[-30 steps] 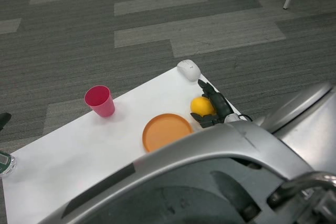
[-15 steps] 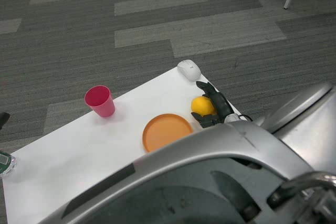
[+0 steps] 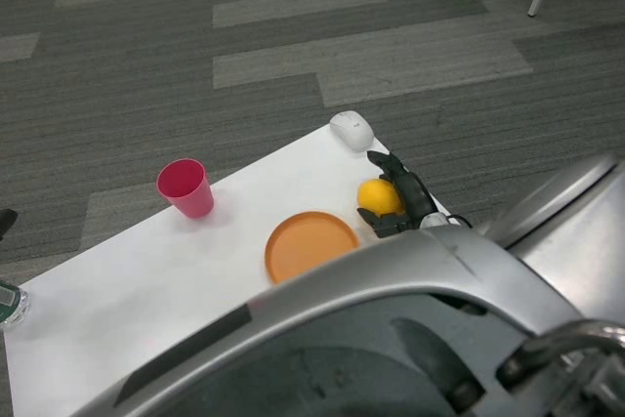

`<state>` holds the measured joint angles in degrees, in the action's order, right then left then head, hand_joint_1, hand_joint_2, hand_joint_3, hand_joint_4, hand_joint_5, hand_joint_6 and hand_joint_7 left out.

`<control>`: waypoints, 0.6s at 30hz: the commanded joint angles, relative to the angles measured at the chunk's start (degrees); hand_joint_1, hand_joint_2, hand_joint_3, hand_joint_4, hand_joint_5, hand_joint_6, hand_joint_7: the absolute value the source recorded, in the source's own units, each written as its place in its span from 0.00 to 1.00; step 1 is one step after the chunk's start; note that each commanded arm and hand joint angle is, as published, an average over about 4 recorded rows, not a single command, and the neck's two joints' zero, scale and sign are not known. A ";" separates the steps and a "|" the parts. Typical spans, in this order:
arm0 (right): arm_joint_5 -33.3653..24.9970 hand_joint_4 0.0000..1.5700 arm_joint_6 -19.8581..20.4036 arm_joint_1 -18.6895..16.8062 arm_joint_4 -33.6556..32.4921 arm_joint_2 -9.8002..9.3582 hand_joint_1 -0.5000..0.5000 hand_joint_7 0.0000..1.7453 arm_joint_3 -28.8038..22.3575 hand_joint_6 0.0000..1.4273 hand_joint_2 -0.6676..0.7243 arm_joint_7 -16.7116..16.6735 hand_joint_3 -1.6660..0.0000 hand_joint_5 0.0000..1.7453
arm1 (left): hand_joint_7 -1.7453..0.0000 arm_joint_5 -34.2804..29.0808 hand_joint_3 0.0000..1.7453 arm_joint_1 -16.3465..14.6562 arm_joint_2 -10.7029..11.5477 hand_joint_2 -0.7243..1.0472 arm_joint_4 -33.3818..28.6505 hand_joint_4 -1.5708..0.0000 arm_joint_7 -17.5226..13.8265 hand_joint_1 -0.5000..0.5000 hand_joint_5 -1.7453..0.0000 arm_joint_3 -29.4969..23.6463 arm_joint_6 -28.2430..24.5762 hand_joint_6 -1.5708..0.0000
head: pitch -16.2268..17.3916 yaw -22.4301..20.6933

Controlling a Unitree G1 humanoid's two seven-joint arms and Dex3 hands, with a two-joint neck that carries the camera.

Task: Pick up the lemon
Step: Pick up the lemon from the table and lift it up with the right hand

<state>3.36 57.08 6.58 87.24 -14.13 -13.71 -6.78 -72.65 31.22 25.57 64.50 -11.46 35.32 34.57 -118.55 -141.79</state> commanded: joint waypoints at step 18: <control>-0.15 0.00 7.47 0.18 -10.84 2.48 0.38 0.08 -1.10 0.00 0.05 1.00 0.43 0.44 | 1.00 0.31 0.01 -0.19 0.63 0.95 -0.43 0.98 0.04 1.00 1.00 -0.51 0.33 1.00 | -0.01 -0.26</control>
<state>3.14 63.26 6.24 78.10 -11.94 -14.98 -6.08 -72.65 31.17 25.61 64.42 -11.47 35.15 34.59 -118.56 -141.96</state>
